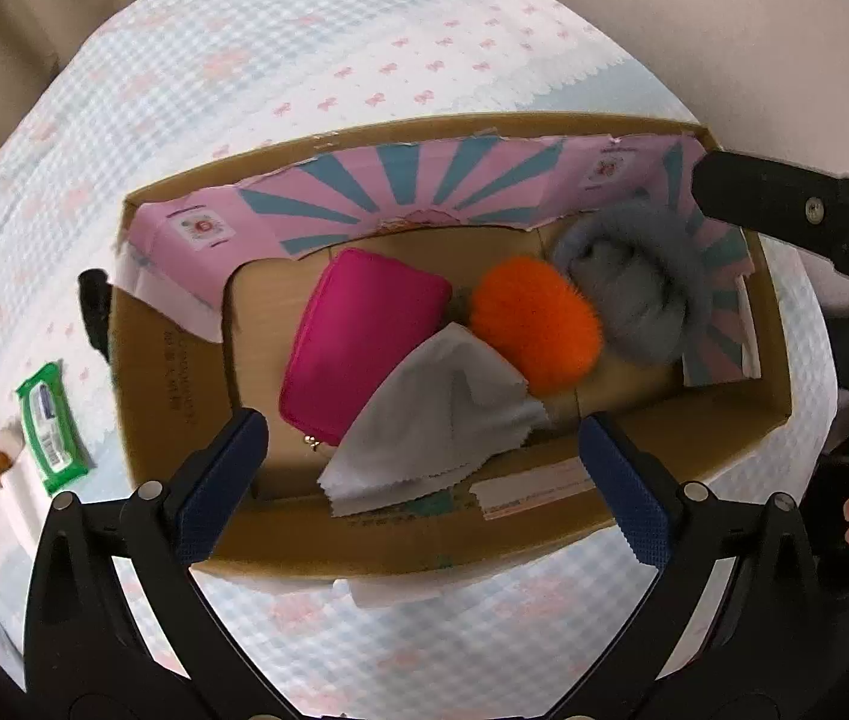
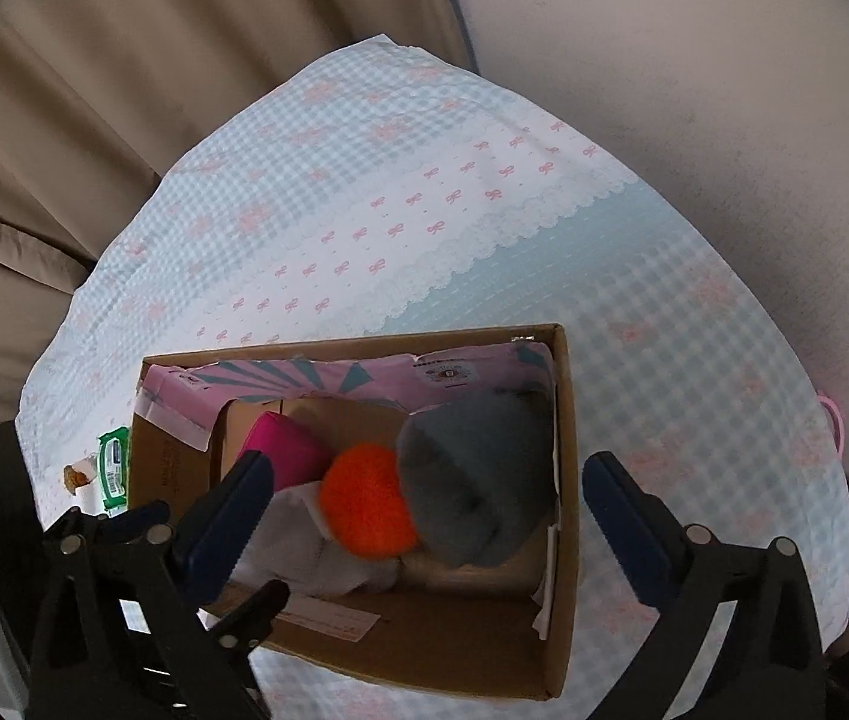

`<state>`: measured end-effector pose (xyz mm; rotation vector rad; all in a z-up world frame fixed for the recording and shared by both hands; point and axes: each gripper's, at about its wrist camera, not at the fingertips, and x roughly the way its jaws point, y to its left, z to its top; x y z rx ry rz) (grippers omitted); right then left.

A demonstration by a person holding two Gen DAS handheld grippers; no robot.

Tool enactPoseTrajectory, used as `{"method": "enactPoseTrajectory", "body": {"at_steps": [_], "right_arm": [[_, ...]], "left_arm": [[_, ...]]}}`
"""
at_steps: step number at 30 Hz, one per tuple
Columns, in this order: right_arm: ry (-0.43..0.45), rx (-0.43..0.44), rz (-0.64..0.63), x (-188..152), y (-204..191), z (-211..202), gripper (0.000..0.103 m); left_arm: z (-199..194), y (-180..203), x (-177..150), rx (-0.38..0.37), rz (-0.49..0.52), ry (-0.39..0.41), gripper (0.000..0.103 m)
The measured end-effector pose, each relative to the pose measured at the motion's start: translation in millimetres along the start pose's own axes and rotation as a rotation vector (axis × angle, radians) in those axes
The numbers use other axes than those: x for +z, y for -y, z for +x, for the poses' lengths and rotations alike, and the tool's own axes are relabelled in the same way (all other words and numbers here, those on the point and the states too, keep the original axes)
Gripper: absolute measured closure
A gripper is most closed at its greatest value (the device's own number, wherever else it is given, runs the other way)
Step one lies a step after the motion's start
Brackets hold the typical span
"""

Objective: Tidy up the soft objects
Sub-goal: 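Release the grey cloth and grey sock into the box from both tools, then withdraw both tools and move toward the white wipe and green packet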

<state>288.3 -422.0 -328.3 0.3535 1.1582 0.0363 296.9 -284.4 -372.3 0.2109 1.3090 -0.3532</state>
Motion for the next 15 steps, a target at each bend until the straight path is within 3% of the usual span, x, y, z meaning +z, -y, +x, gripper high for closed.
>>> {"method": "enactPoseTrajectory", "body": {"at_steps": [15], "right_arm": [[0.041, -0.026, -0.004, -0.7, -15.3, -27.6, 0.001]], "left_arm": [[-40.4, -24.1, 0.1, -0.043, -0.044, 0.035, 0.0]]}}
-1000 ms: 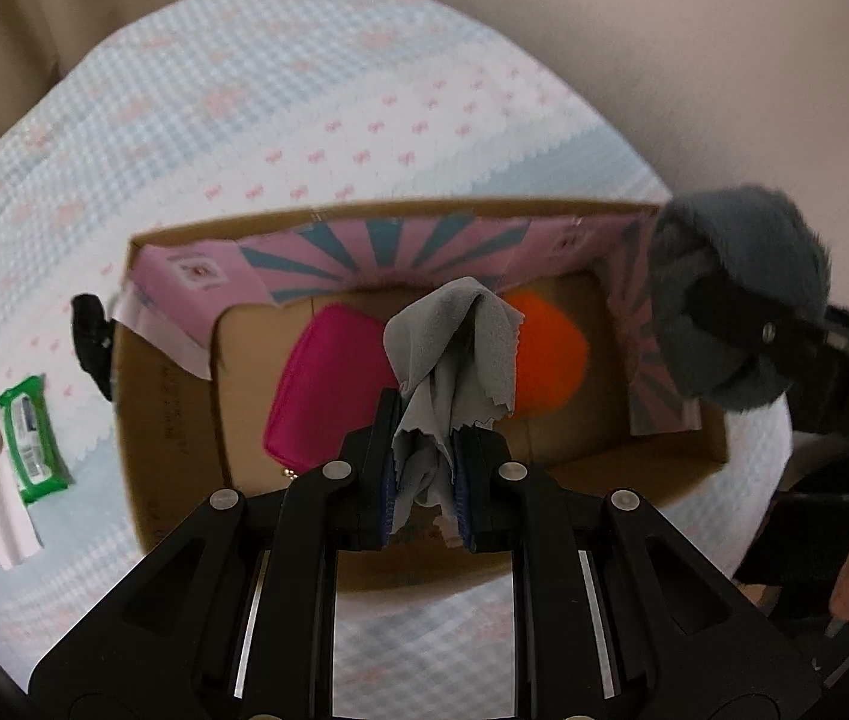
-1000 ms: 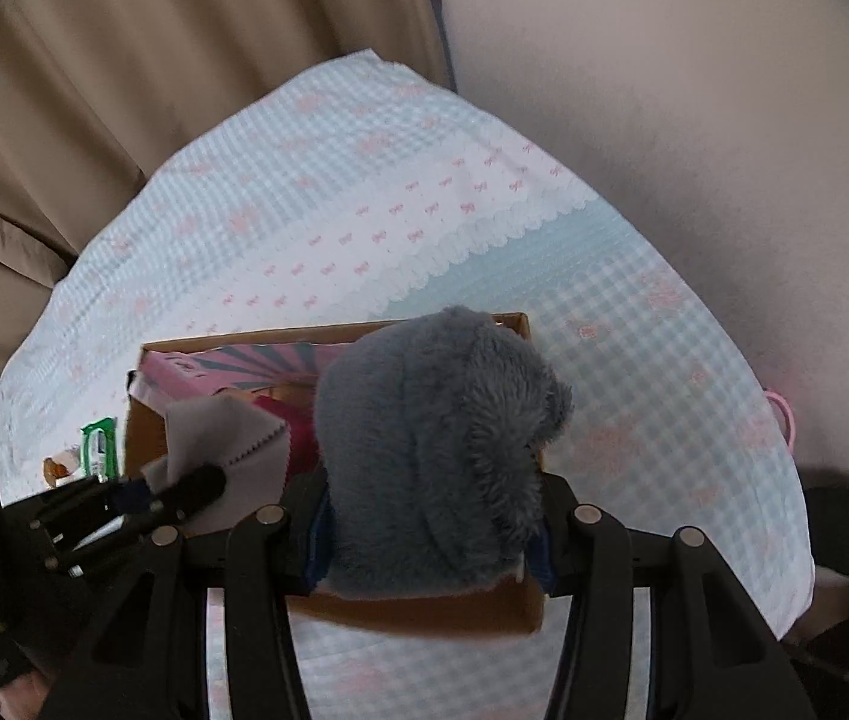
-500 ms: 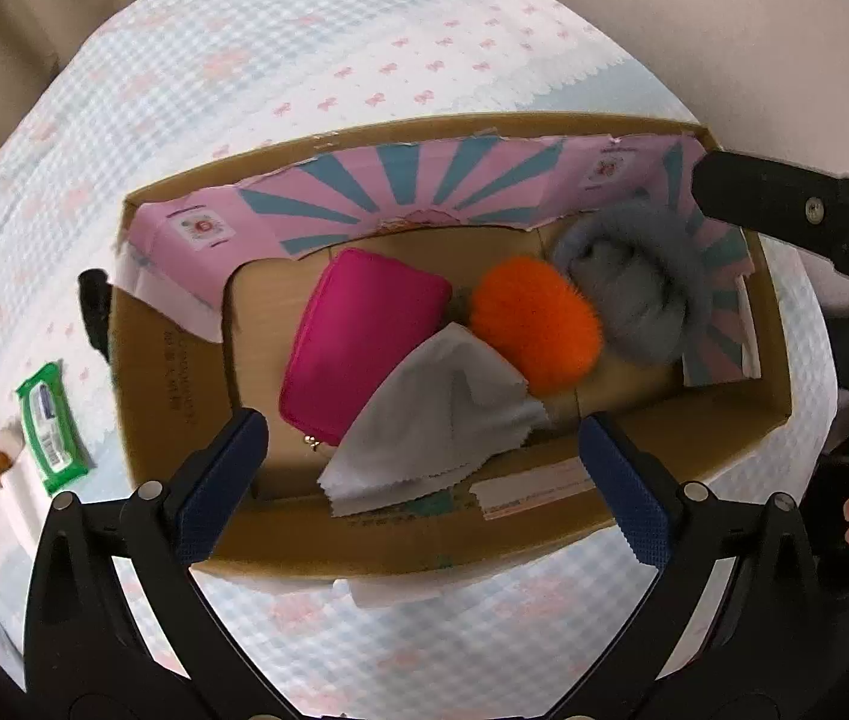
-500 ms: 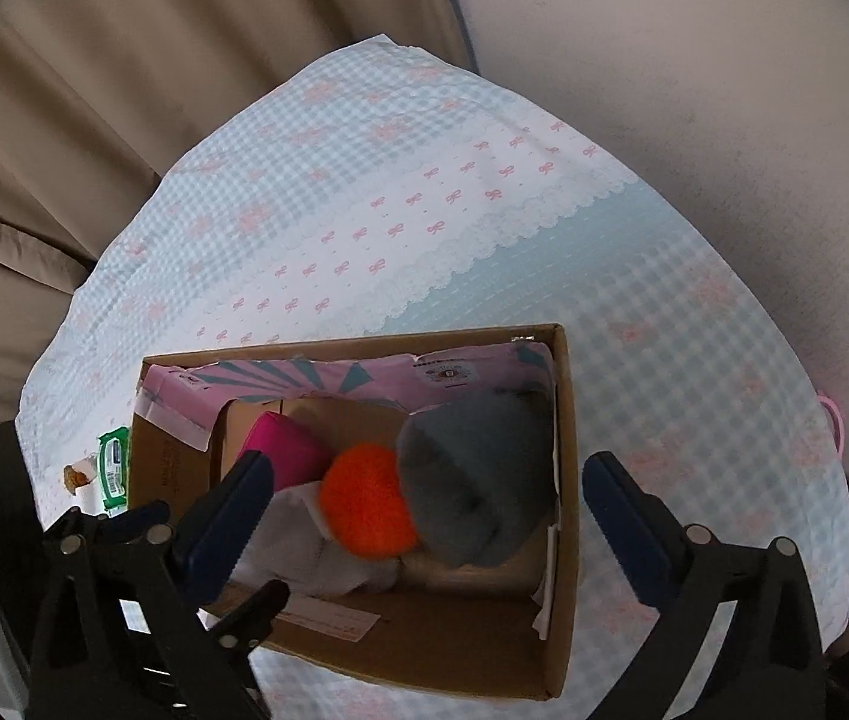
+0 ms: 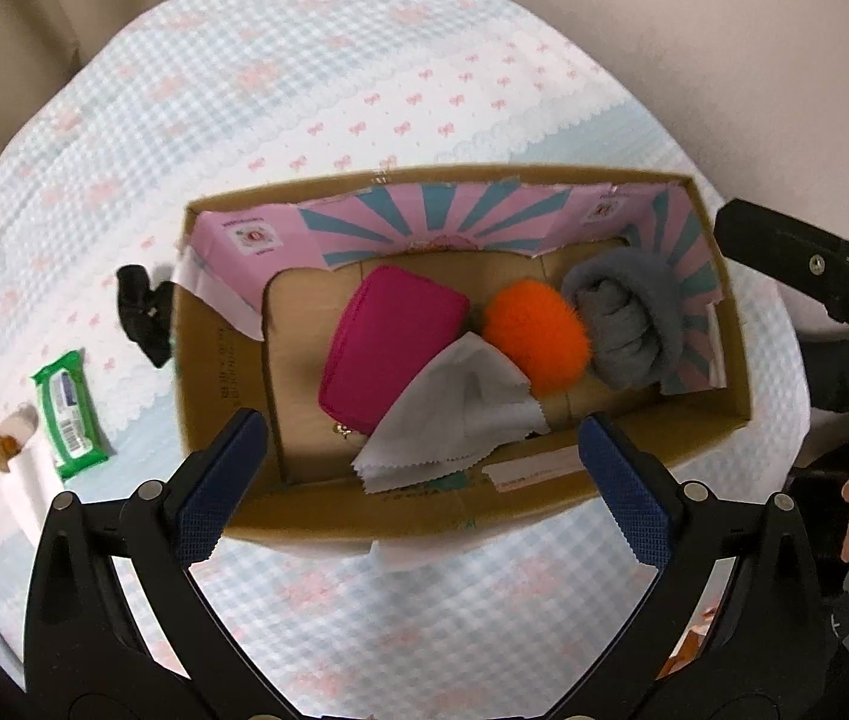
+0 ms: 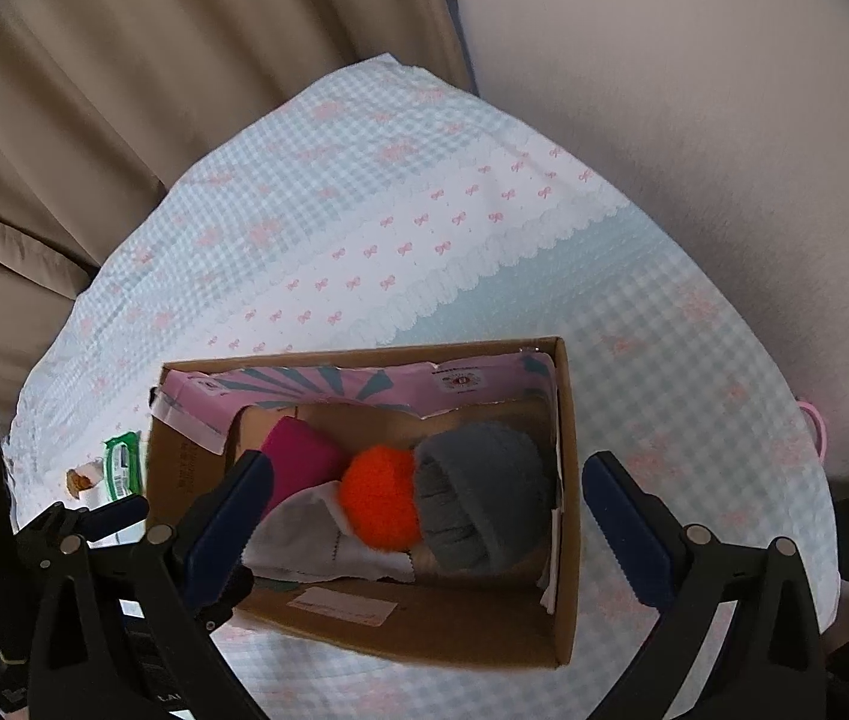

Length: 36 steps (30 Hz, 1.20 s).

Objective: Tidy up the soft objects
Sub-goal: 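Withdraw both tools and move toward the white wipe and green packet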

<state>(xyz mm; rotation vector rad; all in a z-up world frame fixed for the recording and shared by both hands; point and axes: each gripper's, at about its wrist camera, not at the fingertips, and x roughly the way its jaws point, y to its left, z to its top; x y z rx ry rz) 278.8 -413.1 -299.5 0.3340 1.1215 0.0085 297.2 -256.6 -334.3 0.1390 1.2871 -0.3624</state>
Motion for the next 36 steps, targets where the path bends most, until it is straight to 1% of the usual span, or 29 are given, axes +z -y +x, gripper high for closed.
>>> {"method": "enactPoseTrajectory", "body": {"at_steps": [4, 9, 12, 17, 20, 25, 30, 34, 36], "right_arm": [[0.036, -0.02, -0.009, -0.2, -11.7, -26.7, 0.001], [0.095, -0.029, -0.014, -3.3, -30.9, -65.1, 0.001], [0.144, -0.043, -0.025, -6.9, -49.3, -93.2, 0.001], [0.208, -0.067, -0.055, -14.4, -83.9, -133.7, 0.001], [0.238, -0.083, -0.083, -23.0, -111.8, -155.4, 0.001], [0.265, -0.062, -0.112, -43.3, -158.8, -178.4, 0.0], [0.303, -0.055, -0.153, -70.3, -212.1, -186.1, 0.0], [0.302, -0.008, -0.184, -91.1, -250.1, -180.0, 0.0], [0.297, 0.01, -0.195, -101.0, -268.5, -174.0, 0.0]], "left_arm": [[-29.4, -6.9, -1.9, -0.014, -0.003, 0.043, 0.0], [-76.9, -20.3, -9.6, 0.004, -0.007, 0.126, 0.0], [-110.0, -36.7, -17.6, -0.018, -0.034, 0.177, 0.0], [-163.3, -69.3, -36.4, -0.003, -0.074, 0.277, 0.0], [-195.7, -95.0, -52.9, 0.012, -0.105, 0.331, 0.0], [-242.1, -146.5, -90.1, 0.029, -0.173, 0.391, 0.0], [-267.6, -199.1, -131.8, 0.062, -0.244, 0.42, 0.0], [-276.5, -237.1, -167.5, 0.105, -0.288, 0.433, 0.0], [-276.5, -255.2, -184.0, 0.125, -0.307, 0.427, 0.0]]}}
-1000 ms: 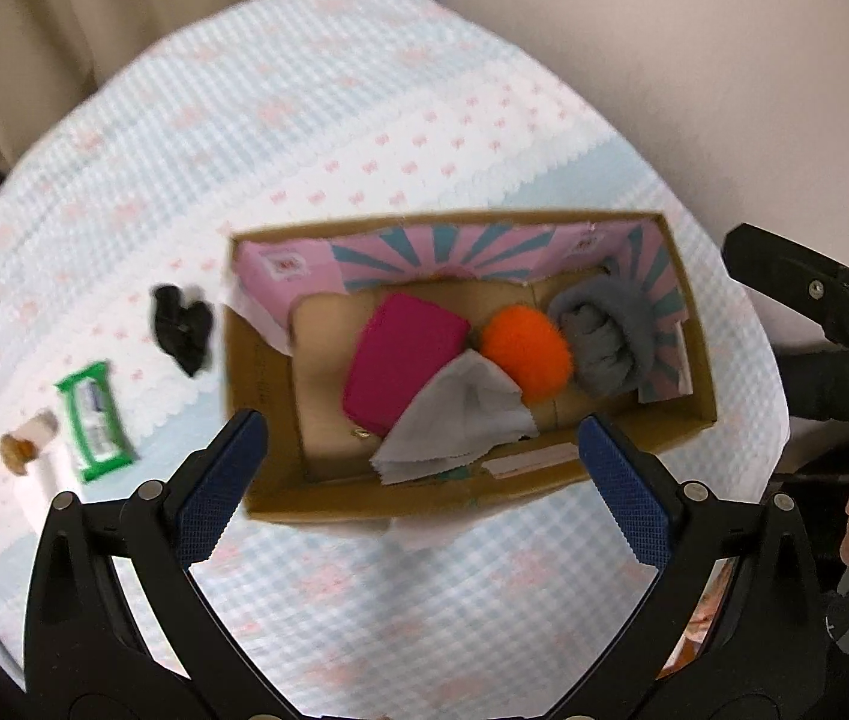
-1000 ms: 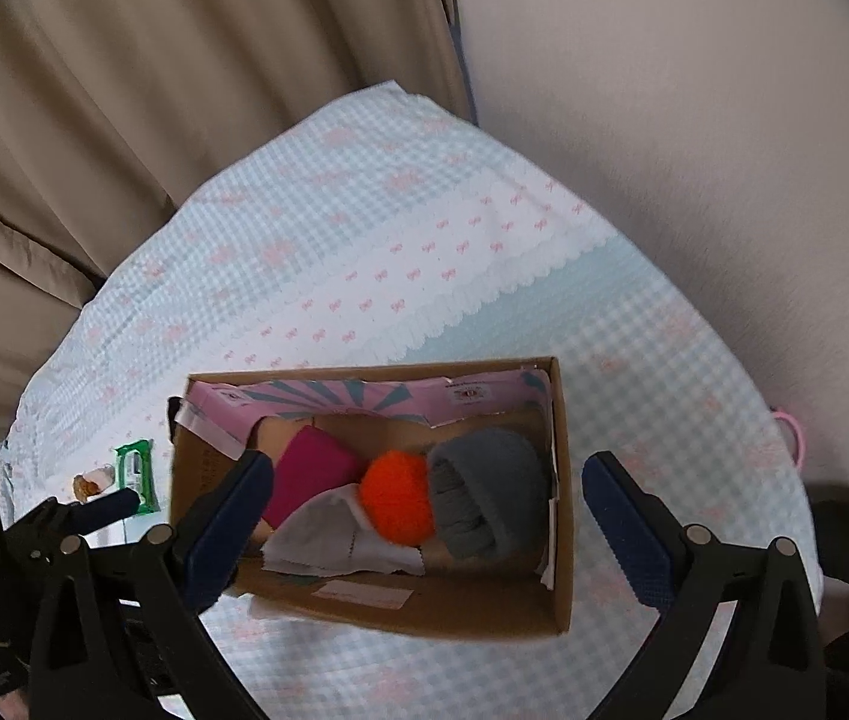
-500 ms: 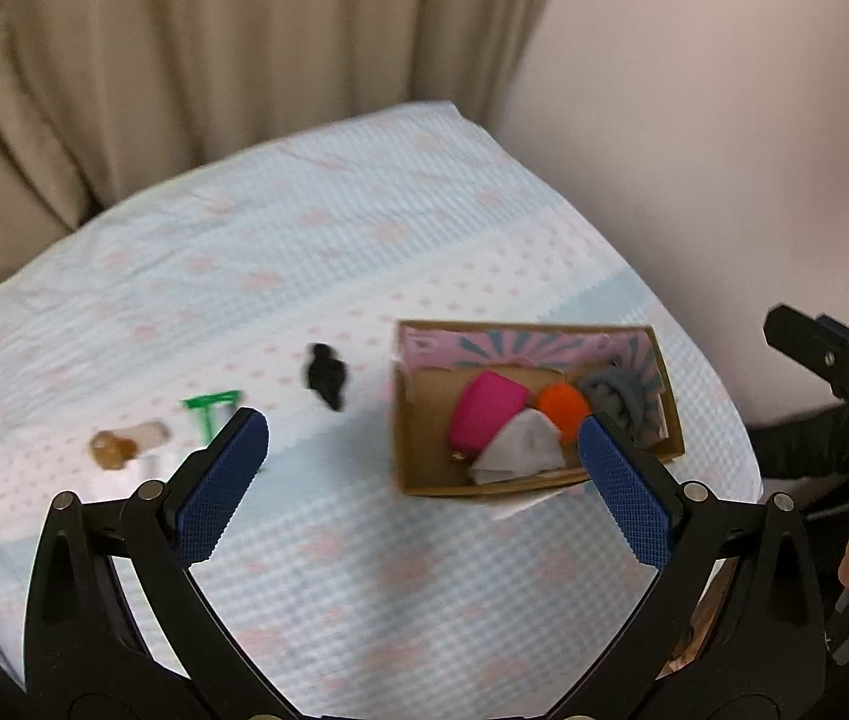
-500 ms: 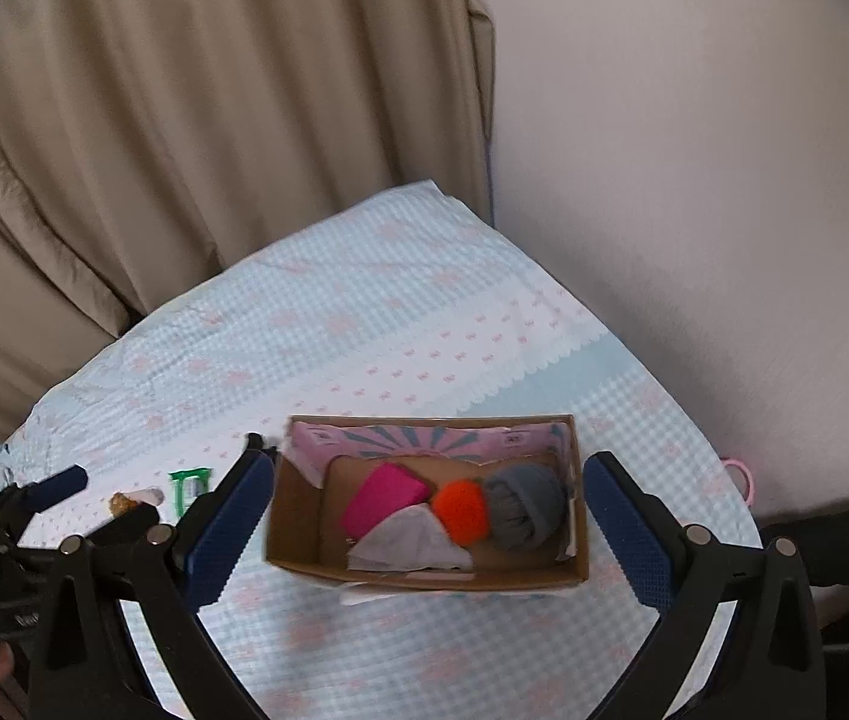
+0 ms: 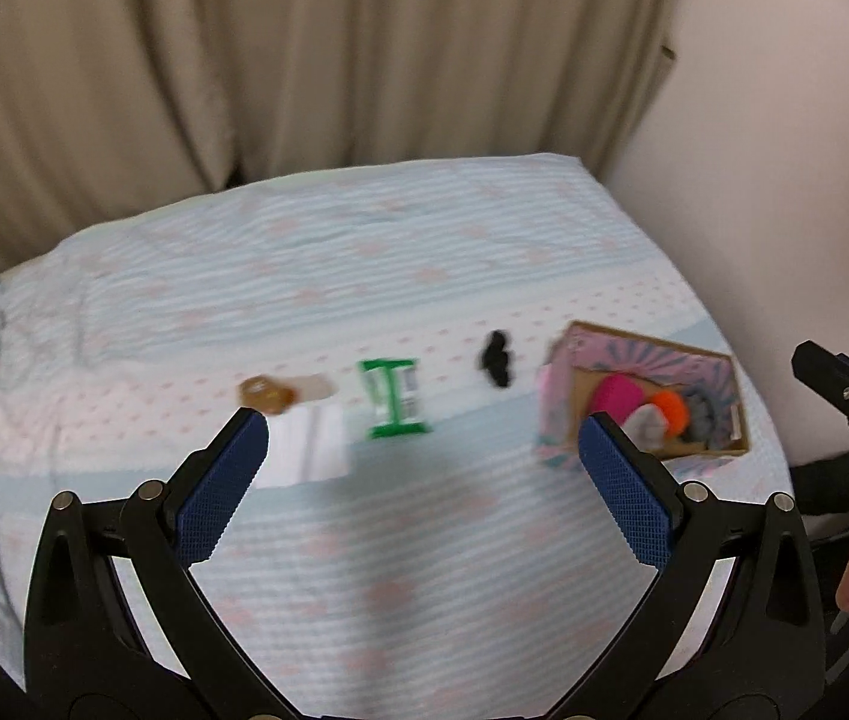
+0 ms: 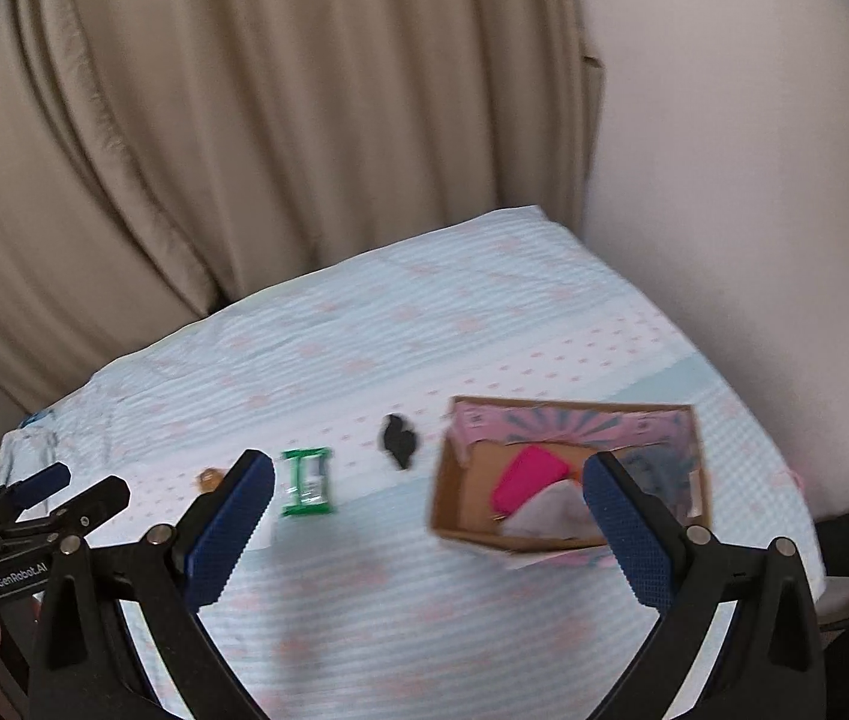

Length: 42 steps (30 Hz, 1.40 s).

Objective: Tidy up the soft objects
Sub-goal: 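Withdraw both tools and move toward the white wipe and green packet, then grasp the white wipe with the left tool while the right tool grasps the green packet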

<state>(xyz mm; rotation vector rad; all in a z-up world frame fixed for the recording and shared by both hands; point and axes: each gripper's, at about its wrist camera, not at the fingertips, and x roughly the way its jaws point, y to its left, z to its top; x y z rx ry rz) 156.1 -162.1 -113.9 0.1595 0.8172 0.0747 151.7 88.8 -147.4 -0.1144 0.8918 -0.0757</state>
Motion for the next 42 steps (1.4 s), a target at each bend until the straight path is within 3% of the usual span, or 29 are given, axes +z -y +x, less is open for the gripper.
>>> {"method": "enactPoseTrajectory", "body": {"at_steps": [9, 20, 33, 38, 42], "right_arm": [[-0.039, 0.041, -0.045, -35.8, -71.6, 28.0, 0.0], [-0.113, 0.071, -0.06, -74.4, -113.4, 119.2, 0.0], [-0.196, 0.104, -0.15, -116.3, -134.9, 278.0, 0.001], [-0.232, 0.109, -0.173, -124.6, -139.5, 319.8, 0.001], [-0.247, 0.111, -0.19, -127.5, -144.3, 345.3, 0.001]], "left_arm": [[23.9, -83.5, -42.5, 0.021, -0.053, -0.072, 0.0], [123.9, -150.4, -87.4, 0.038, -0.092, -0.151, 0.0], [281.1, -165.4, -135.8, 0.032, -0.111, -0.207, 0.0], [314.3, -165.4, -137.8, 0.045, -0.112, -0.213, 0.0], [325.6, -155.2, -132.5, 0.09, -0.043, -0.17, 0.0]]}}
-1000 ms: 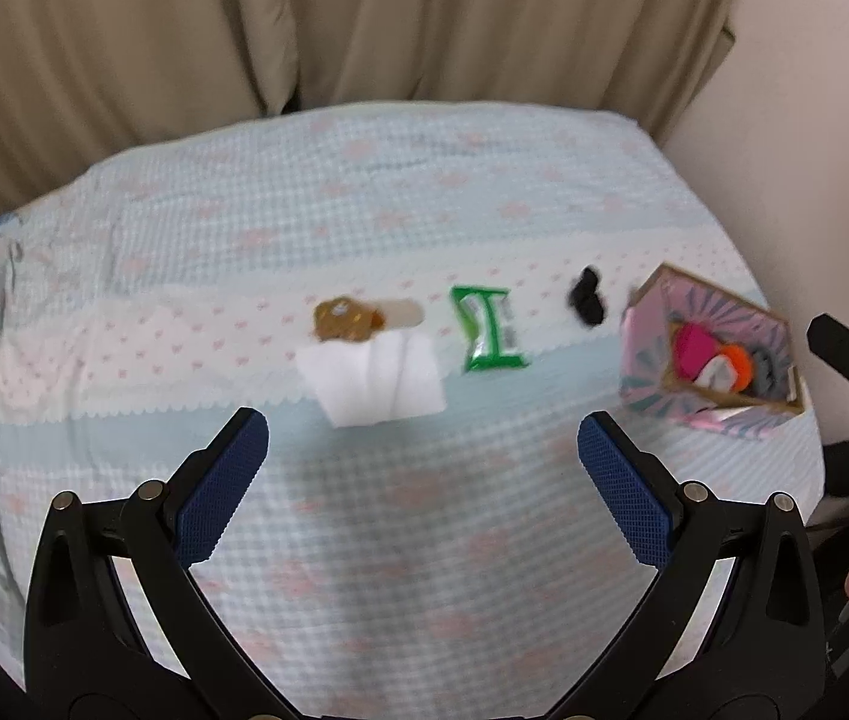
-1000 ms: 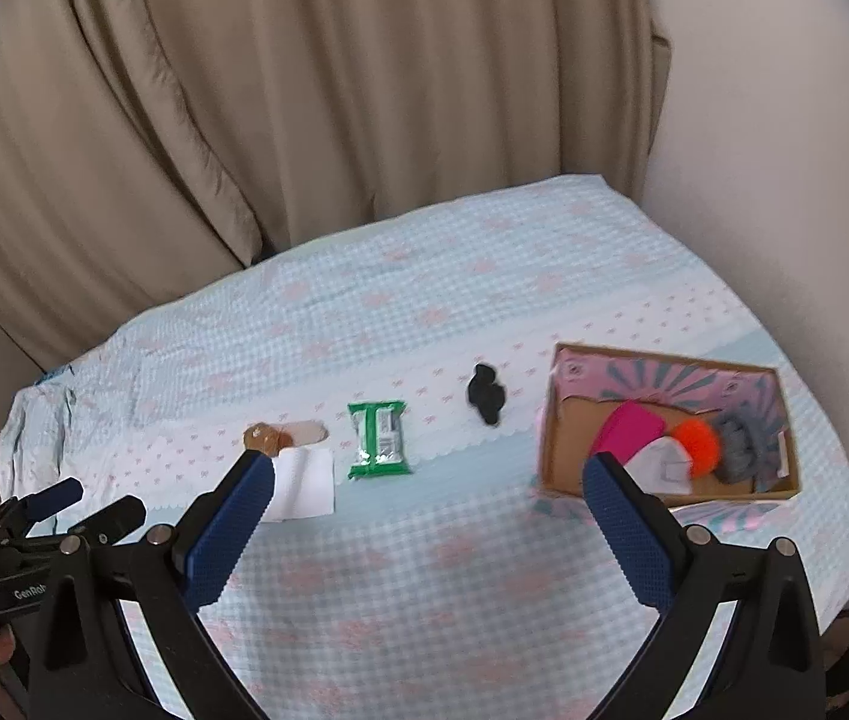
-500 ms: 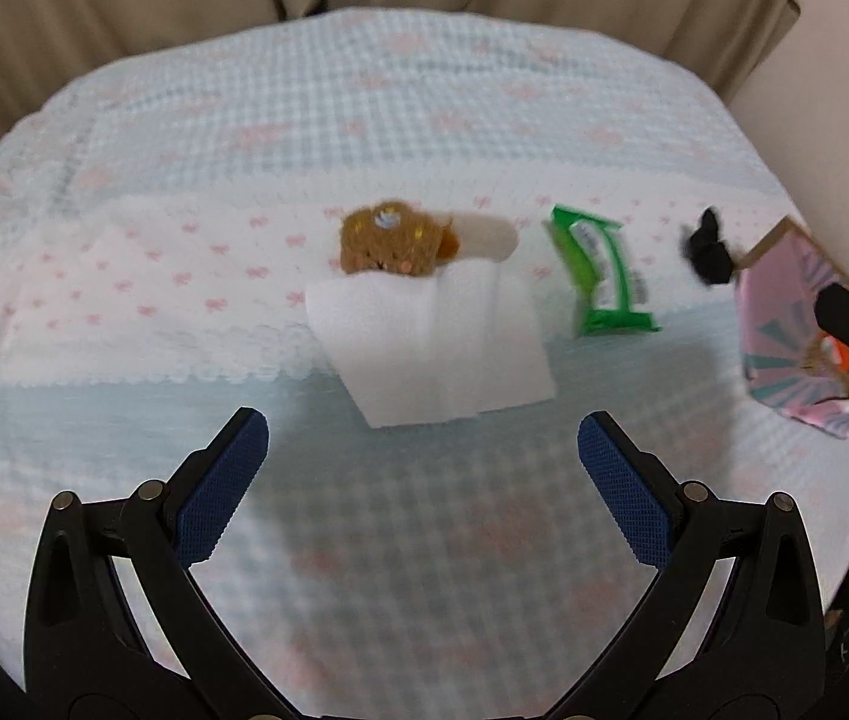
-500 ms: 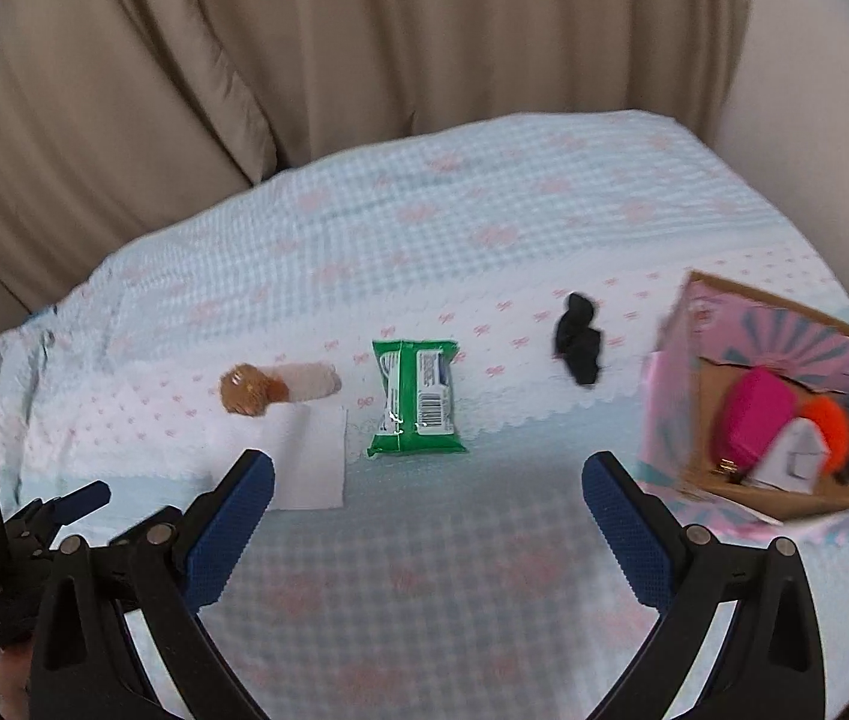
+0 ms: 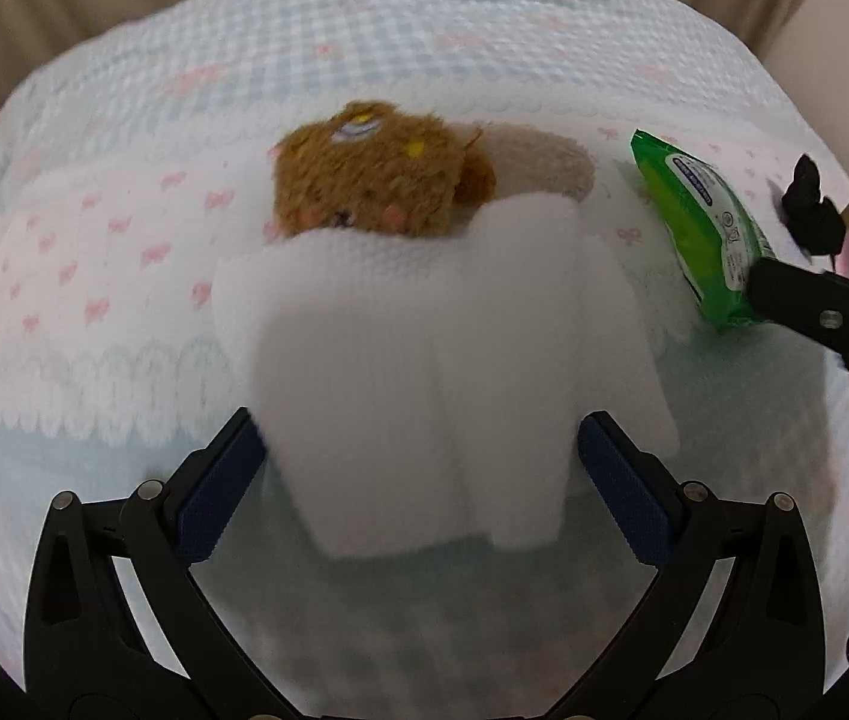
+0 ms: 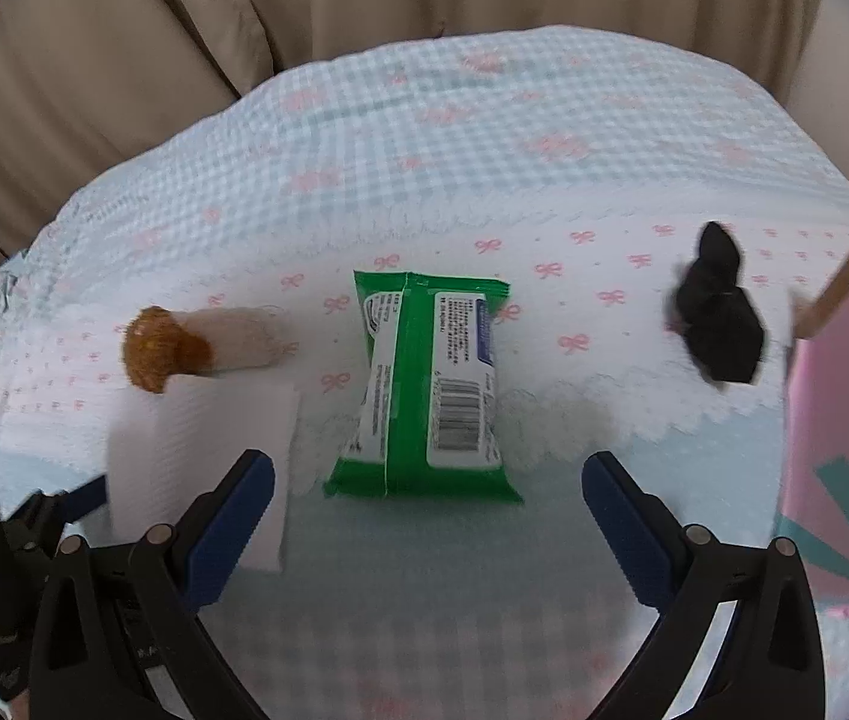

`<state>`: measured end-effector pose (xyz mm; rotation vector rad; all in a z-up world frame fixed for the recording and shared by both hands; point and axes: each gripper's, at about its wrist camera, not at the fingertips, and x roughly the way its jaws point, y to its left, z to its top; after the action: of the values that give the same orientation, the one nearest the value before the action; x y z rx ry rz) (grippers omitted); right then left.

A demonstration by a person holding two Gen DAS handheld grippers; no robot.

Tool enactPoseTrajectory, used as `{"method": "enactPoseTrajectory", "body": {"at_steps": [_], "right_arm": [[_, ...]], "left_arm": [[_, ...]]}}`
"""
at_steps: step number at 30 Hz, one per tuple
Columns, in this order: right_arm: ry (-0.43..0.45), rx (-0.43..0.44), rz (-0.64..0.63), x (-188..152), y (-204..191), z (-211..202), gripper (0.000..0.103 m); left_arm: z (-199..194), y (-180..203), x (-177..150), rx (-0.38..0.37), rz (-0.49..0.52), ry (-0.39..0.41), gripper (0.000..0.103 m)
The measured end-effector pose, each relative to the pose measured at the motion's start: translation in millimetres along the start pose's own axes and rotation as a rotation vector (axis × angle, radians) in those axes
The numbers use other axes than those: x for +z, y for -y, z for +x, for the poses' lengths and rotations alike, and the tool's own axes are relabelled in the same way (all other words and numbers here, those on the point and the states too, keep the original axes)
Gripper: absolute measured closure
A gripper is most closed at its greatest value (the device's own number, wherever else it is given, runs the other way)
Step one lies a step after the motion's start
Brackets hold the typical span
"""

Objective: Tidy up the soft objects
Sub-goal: 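Grasp the white wipe with the left tool while the right tool grasps the green packet, then lift the white wipe and green packet and carry both over the box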

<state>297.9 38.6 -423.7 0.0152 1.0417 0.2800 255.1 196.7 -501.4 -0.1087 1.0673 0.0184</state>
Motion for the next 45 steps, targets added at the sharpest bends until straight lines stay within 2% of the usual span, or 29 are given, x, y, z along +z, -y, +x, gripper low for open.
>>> {"method": "enactPoseTrajectory", "body": {"at_steps": [6, 8, 9, 10, 12, 14, 15, 17, 20, 26, 34, 45], "right_arm": [[-0.022, 0.007, -0.006, 7.6, -1.7, 29.3, 0.003], [-0.024, 0.017, -0.009, 9.7, -3.6, 35.2, 0.012], [-0.03, 0.024, -0.01, 11.0, -4.1, 37.5, 0.021], [-0.036, 0.034, -0.012, 11.8, -4.8, 40.0, 0.031], [-0.04, 0.029, -0.02, 12.5, -7.4, 42.9, 0.039], [-0.032, 0.032, -0.025, 13.2, -9.5, 42.7, 0.042], [-0.03, 0.036, -0.022, 13.4, -10.0, 42.5, 0.043], [-0.031, 0.035, -0.014, 13.6, -10.7, 42.6, 0.046], [-0.024, 0.037, 0.0, 14.0, -11.2, 39.7, 0.051], [-0.003, 0.043, 0.023, 15.3, -9.5, 29.3, 0.057], [0.044, 0.046, 0.051, 19.2, -3.9, -1.4, 0.058], [0.125, 0.049, 0.077, 25.7, 3.3, -89.4, 0.058]], "left_arm": [[6.1, 11.3, 10.5, -0.004, 0.044, 0.039, 0.002], [6.0, 13.5, 12.5, -0.01, 0.06, 0.045, 0.01], [4.2, 13.1, 12.1, -0.012, 0.066, 0.046, 0.013], [3.4, 14.9, 13.5, -0.015, 0.077, 0.047, 0.022], [0.6, 18.1, 13.5, -0.019, 0.101, 0.049, 0.035], [-1.4, 21.2, 14.5, -0.025, 0.124, 0.048, 0.055], [-2.7, 21.8, 14.2, -0.029, 0.133, 0.047, 0.061], [-4.4, 22.4, 15.8, -0.042, 0.139, 0.042, 0.079], [-6.9, 19.6, 18.0, -0.062, 0.128, 0.032, 0.09], [-17.0, 15.1, 20.0, -0.083, 0.106, 0.04, 0.094], [-44.4, 11.8, 35.1, -0.108, 0.065, 0.069, 0.094], [-131.1, 18.1, 65.9, -0.129, 0.039, 0.148, 0.094]]}}
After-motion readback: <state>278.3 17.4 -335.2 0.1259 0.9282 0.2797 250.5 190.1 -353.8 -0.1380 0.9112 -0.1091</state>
